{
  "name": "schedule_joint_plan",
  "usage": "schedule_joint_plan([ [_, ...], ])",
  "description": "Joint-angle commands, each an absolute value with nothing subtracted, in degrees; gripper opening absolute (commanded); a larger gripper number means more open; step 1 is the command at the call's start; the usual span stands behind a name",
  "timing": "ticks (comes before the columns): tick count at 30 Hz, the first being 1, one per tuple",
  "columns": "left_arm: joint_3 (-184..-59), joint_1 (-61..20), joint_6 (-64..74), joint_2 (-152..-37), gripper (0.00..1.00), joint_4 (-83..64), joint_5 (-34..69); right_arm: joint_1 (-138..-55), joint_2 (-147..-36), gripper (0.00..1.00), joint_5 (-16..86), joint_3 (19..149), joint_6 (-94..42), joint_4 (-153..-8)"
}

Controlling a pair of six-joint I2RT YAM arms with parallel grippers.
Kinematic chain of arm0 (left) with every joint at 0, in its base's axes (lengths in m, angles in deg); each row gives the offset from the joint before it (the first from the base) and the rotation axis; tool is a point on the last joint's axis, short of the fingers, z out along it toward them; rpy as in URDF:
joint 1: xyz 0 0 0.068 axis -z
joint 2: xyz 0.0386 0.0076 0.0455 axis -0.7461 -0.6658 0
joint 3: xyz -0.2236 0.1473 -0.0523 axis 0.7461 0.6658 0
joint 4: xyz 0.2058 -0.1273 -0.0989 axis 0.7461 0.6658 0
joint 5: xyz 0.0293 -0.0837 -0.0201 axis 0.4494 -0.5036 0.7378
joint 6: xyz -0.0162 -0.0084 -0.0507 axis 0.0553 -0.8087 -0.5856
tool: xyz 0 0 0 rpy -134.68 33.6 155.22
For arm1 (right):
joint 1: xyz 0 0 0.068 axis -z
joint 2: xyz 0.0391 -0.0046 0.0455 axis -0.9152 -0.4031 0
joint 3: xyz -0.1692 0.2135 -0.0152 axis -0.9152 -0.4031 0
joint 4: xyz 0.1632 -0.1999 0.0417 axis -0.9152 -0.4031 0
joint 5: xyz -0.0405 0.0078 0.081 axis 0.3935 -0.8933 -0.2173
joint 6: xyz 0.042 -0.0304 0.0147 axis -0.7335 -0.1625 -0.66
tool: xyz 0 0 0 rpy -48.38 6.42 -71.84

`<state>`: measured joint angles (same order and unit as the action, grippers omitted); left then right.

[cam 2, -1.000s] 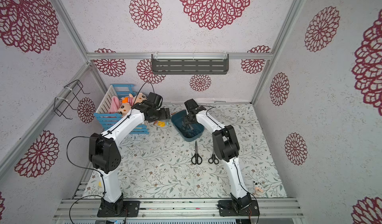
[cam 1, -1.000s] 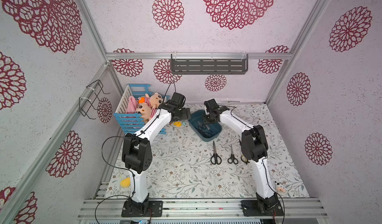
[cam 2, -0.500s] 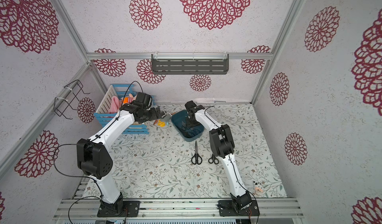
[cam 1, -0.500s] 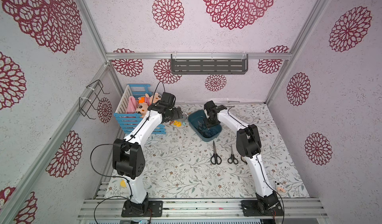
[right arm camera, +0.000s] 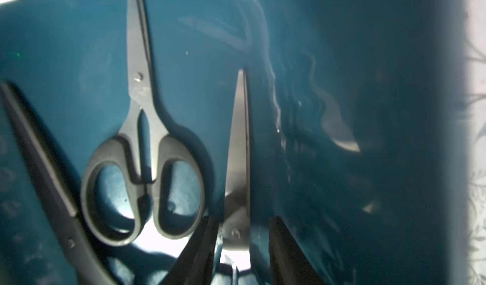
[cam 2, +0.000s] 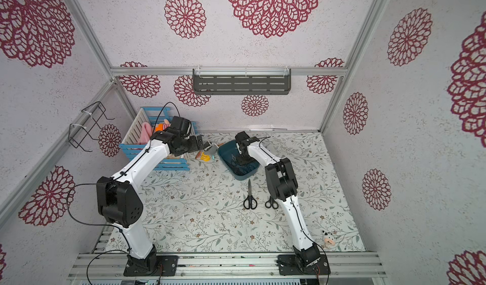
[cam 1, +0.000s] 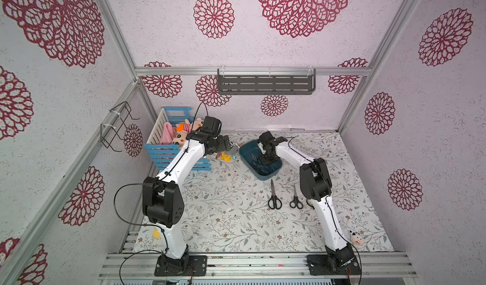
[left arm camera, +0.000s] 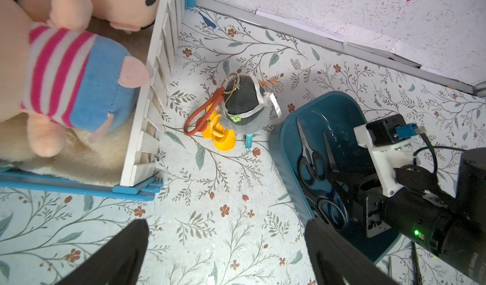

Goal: Take the scissors out of the storage box
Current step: Pick up the scissors from the storage box.

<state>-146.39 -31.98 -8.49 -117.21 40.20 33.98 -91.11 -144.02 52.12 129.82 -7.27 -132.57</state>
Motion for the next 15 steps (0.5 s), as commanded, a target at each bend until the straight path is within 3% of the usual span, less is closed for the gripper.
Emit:
schedule_joint_plan([
  [1, -147.87, -32.73, -7.4, -117.95, 1.0, 40.89, 34.47, -90.9, -146.44, 0.36, 52.01, 129.73, -5.71, -132.67],
  [6, -147.89, -32.88, -7.36, -118.05, 1.0, 40.7, 34.61, -91.02, -148.63, 0.26, 50.24, 129.94, -6.15, -135.03],
  [12, -147.33, -32.87, -7.09, -117.57, 1.0, 40.25, 35.51, -90.77, -148.81, 0.04, 48.64, 129.47, -8.28, -134.85],
  [15, -146.47, -32.87, -7.26, -117.01, 1.0, 39.5, 35.46, -90.53, -147.14, 0.0, 47.95, 129.71, -10.12, -133.06],
])
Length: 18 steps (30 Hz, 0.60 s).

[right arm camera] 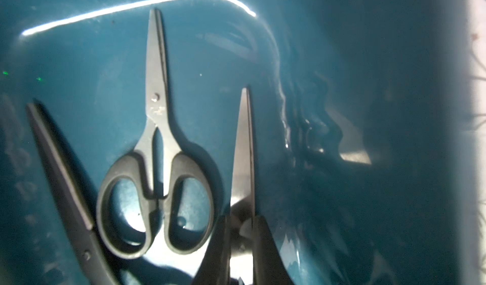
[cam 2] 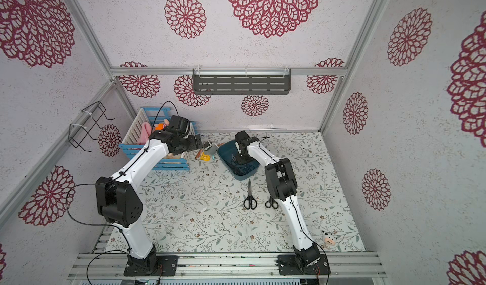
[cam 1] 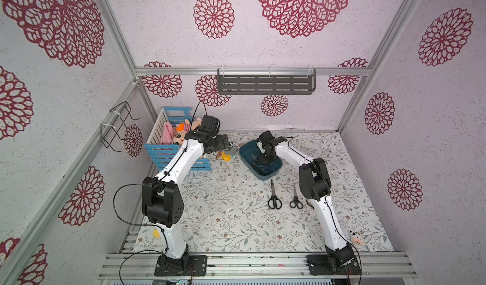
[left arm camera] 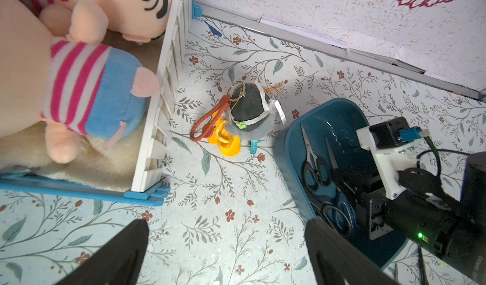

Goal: Take the scissors out of the storage box
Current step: Pick up the scissors from the storage box.

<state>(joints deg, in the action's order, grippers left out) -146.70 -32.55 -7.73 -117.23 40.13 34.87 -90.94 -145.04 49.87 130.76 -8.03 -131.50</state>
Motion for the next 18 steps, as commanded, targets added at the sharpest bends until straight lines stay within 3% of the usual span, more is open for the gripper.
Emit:
schedule_joint_plan([
  [1, -146.48, -32.87, -7.16, -117.04, 1.0, 39.44, 35.31, -90.4, -146.26, 0.0, 47.6, 129.98, -11.18, -132.43],
  [10, -147.95, -30.84, -6.63, -117.61, 1.0, 40.01, 36.2, -90.03, -143.09, 0.0, 47.23, 139.93, -12.82, -133.24],
  [18, -147.17, -30.47, -7.22, -117.97, 1.0, 39.36, 35.58, -89.93, -141.85, 0.0, 45.14, 140.24, -12.7, -133.37],
])
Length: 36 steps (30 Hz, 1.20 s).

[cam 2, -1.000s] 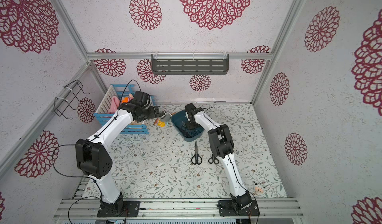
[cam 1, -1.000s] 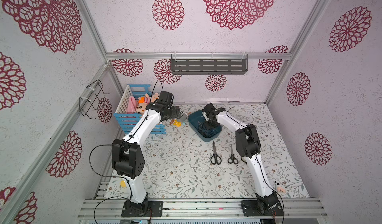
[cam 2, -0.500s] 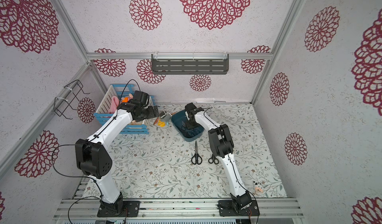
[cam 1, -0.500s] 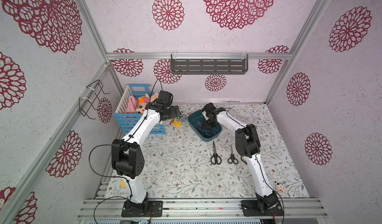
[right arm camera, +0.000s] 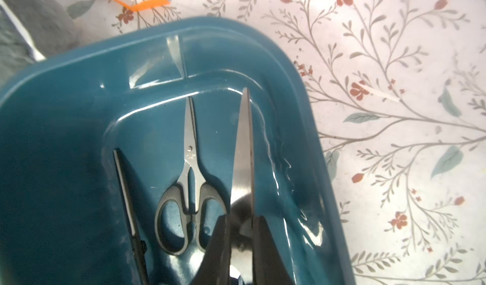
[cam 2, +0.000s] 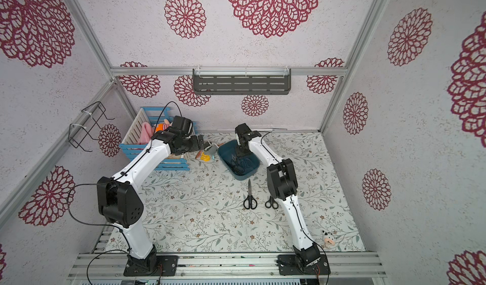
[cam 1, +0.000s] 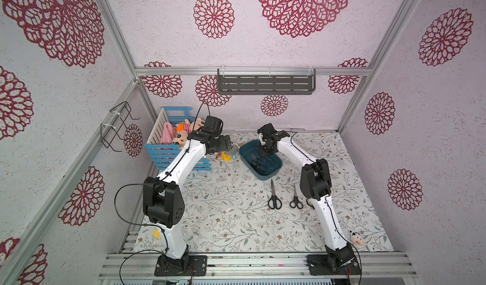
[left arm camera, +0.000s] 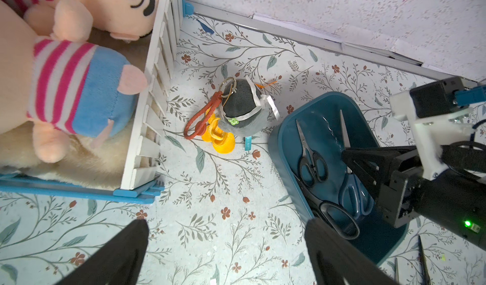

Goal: Take the scissors out of the storage box
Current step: Pick up the scissors from the storage box.

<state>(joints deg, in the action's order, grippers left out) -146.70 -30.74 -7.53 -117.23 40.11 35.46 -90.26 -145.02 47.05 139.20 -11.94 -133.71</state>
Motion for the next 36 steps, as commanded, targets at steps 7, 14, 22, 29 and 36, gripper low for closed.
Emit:
schedule_joint_plan([
  [7, -148.86, -26.02, -7.38, -122.13, 0.97, 32.69, 20.74, -89.7, -140.69, 0.0, 43.24, 146.32, -17.16, -133.99],
  [14, -149.62, -22.28, -8.8, -126.57, 0.88, 25.41, 15.05, -89.78, -138.46, 0.0, 45.2, 149.69, -18.79, -135.09],
  [22, -148.31, -21.36, -10.11, -127.24, 0.78, 18.37, 11.16, -89.93, -136.76, 0.0, 42.33, 149.66, -23.15, -136.02],
  [29, -147.71, -21.36, -12.43, -128.41, 0.65, 17.44, 7.56, -90.15, -135.85, 0.0, 38.81, 149.66, -25.09, -135.14],
  [36, -146.93, -21.46, -12.17, -128.64, 0.58, 19.16, 7.86, -90.26, -135.14, 0.0, 35.15, 149.66, -26.16, -134.02],
])
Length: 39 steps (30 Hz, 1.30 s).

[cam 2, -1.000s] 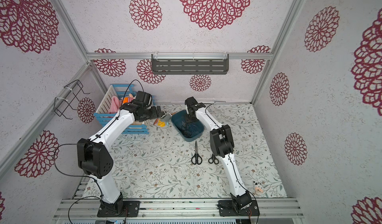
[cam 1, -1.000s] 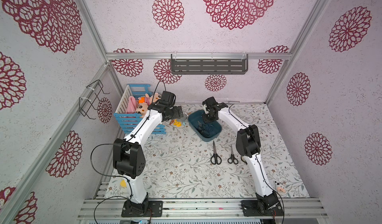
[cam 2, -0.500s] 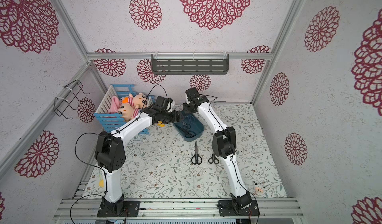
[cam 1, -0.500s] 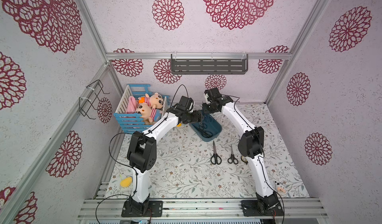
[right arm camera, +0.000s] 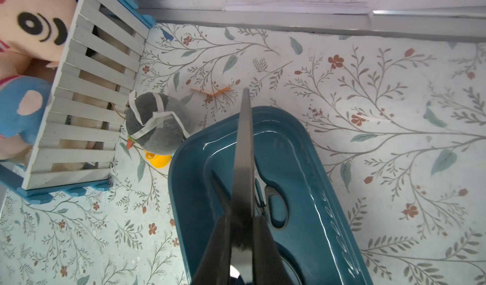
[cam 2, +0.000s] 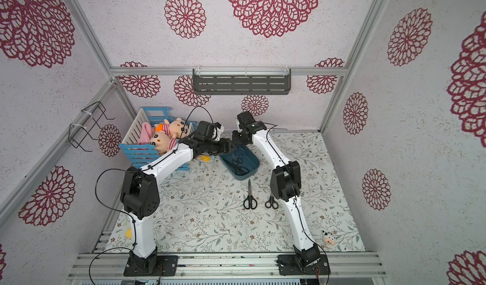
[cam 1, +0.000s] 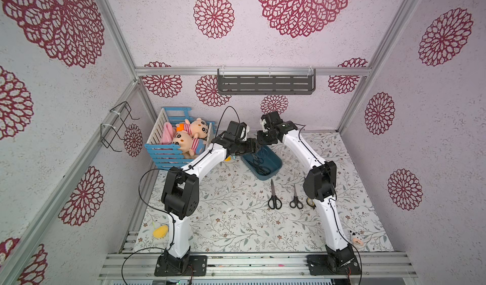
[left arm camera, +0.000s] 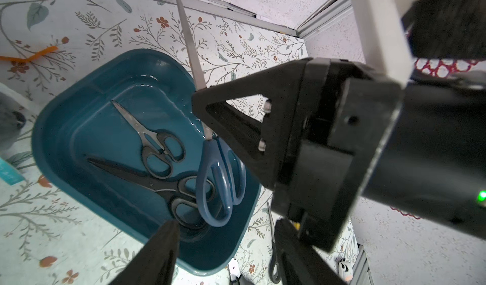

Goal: Take the scissors out of the storage box
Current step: Pick up the scissors from the storage box, then place the scissors at the center of the board.

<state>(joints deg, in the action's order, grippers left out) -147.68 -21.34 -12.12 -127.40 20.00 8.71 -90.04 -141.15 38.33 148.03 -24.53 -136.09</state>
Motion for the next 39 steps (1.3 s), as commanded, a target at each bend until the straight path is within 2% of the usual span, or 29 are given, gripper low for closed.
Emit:
schedule_joint_plan([
  [1, -146.82, -21.5, -12.15, -128.72, 0.57, 19.29, 7.69, -90.25, -134.93, 0.0, 34.66, 149.69, -26.37, -133.91],
  [13, -146.03, -22.85, -12.91, -129.11, 0.43, 19.98, 7.34, -91.21, -133.77, 0.0, 30.87, 149.67, -27.86, -133.02],
  [24, -141.66, -24.7, -17.09, -127.81, 0.0, 12.93, -4.42, -92.7, -135.02, 0.0, 30.41, 149.5, -27.38, -133.31],
  [28, -137.83, -24.85, -16.62, -124.98, 0.0, 12.93, -5.17, -92.77, -135.37, 0.01, 30.82, 149.55, -26.14, -133.55],
  [30, -135.56, -24.87, -15.79, -121.72, 0.0, 14.0, -4.74, -92.56, -135.13, 0.29, 31.94, 149.47, -25.07, -134.36],
  [31, -134.42, -24.8, -15.22, -120.53, 0.0, 15.11, -4.51, -92.34, -134.81, 0.38, 32.9, 149.49, -24.2, -135.2],
  [35, -128.27, -24.29, -12.82, -115.92, 0.0, 19.56, -4.5, -90.35, -131.83, 0.48, 37.16, 147.81, -21.1, -137.68],
  [36, -126.2, -23.74, -12.19, -114.53, 0.0, 20.15, -4.62, -89.7, -130.6, 0.58, 38.33, 146.43, -20.43, -137.64],
  [37, -124.65, -23.29, -11.81, -113.34, 0.0, 20.52, -4.36, -89.08, -129.1, 0.62, 39.02, 145.02, -20.06, -137.37],
  [39, -121.61, -22.04, -11.52, -111.26, 0.0, 21.11, -3.76, -87.78, -126.34, 0.63, 39.66, 141.9, -19.47, -136.62],
])
